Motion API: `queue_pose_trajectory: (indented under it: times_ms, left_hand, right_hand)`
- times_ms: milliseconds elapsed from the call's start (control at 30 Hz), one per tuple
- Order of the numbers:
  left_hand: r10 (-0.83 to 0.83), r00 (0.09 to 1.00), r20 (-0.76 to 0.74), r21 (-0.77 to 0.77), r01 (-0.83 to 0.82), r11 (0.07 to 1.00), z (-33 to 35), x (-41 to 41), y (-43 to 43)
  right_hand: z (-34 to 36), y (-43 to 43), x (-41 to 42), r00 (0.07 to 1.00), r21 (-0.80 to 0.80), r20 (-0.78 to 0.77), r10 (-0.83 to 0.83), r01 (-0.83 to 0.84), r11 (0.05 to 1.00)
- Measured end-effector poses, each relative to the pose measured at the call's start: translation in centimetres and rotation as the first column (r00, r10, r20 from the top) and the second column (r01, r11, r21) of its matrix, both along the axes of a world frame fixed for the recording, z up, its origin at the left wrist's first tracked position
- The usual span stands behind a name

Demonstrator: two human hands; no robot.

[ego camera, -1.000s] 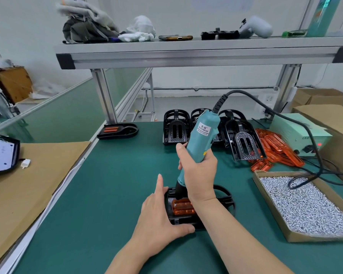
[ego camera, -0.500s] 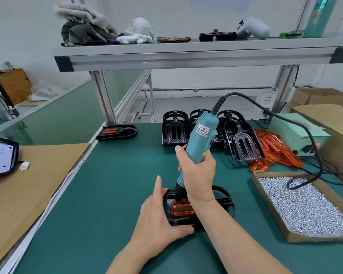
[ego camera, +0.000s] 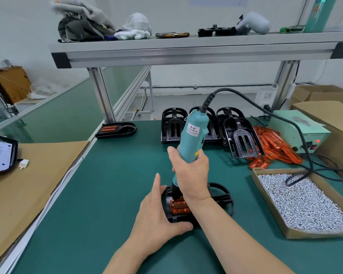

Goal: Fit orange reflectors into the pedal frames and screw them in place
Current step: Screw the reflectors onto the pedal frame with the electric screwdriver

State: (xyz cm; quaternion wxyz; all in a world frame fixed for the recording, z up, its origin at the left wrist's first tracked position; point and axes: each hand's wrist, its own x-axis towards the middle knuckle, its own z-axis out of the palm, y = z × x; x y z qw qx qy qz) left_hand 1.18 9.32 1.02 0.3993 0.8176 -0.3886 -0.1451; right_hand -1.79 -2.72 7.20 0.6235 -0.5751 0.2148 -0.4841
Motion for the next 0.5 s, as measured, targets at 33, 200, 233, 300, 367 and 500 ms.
queue_pose_trajectory:
  times_ms: [33,200,233,300,367,500]
  left_hand:
    - [-0.001,1.0,0.002,0.0,0.001,1.0,0.0,0.0,0.0]
    - [-0.005,1.0,0.01,0.005,0.005,1.0,-0.1,0.1,0.1]
    - [-0.009,1.0,0.011,0.003,0.009,1.0,-0.2,0.1,0.2]
    - [-0.012,1.0,0.015,0.0,0.012,1.0,-0.2,0.1,0.2]
    - [-0.013,1.0,0.021,0.001,0.013,1.0,-0.2,0.1,0.2]
    - [-0.01,0.999,0.031,0.005,0.01,1.0,-0.4,0.1,0.2]
  right_hand:
    - [0.1,-0.1,-0.1,1.0,0.01,0.007,0.006,-0.006,1.0]
    - [0.5,-0.1,-1.0,0.995,-0.01,0.067,0.071,-0.071,0.997]
    - [0.7,0.0,-1.2,0.994,-0.023,0.081,0.08,-0.079,0.997]
    - [1.3,-0.1,-1.6,0.989,-0.024,0.111,0.093,-0.091,0.996]
    - [2.2,-0.6,-1.9,0.986,-0.029,0.134,0.097,-0.094,0.995]
    - [3.4,-2.5,-3.0,0.985,0.001,0.169,0.02,-0.02,1.0]
